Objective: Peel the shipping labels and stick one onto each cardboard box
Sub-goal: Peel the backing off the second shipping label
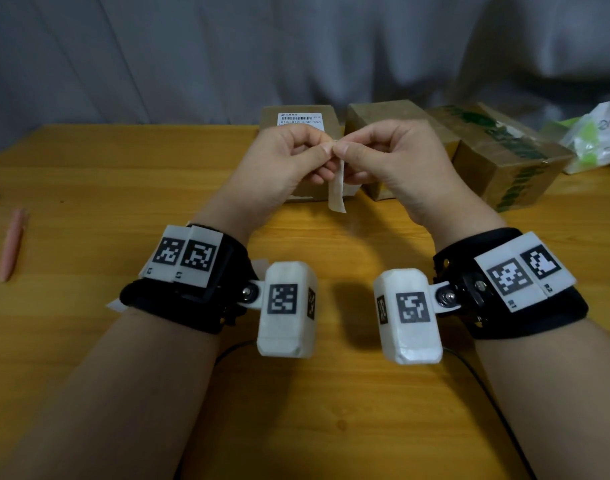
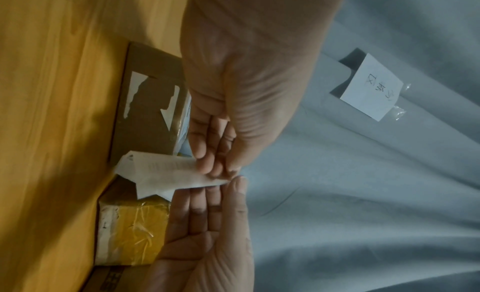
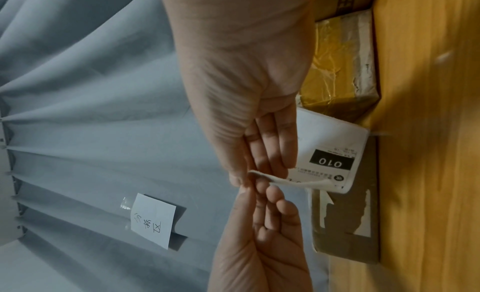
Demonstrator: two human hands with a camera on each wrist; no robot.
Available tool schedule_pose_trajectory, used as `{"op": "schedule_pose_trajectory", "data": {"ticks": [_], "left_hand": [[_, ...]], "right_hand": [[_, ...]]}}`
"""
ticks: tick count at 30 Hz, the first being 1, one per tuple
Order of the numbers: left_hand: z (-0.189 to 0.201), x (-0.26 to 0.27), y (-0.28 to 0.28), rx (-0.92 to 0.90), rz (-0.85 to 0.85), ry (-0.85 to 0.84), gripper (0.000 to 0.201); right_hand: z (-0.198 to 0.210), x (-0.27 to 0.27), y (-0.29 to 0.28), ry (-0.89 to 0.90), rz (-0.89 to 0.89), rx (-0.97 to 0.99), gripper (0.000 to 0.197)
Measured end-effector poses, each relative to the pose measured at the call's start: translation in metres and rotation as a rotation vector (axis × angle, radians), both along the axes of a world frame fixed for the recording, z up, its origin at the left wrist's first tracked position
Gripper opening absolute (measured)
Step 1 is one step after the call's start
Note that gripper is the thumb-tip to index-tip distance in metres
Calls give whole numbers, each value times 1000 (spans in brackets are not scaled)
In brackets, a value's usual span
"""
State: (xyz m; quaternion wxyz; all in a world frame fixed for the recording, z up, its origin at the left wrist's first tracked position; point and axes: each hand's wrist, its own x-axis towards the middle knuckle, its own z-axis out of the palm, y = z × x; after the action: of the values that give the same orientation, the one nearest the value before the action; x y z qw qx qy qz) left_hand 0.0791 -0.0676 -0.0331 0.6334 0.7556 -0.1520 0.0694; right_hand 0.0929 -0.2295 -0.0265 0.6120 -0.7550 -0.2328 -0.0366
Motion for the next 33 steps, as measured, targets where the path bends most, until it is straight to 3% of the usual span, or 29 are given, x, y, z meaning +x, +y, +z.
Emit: {"op": "schedule_pose_trajectory", "data": {"ticks": [21,29,33], "left_hand": [[4,-2,-5,43,119,53,19],[6,-2,-3,-39,147,93,17],[8,-2,-2,-195,172,131,21]], "right_hand": [[2,0,7,67,-128,45,10],[2,2,7,128,-129,192,16],[1,2,7,155,-98,290,14]]}}
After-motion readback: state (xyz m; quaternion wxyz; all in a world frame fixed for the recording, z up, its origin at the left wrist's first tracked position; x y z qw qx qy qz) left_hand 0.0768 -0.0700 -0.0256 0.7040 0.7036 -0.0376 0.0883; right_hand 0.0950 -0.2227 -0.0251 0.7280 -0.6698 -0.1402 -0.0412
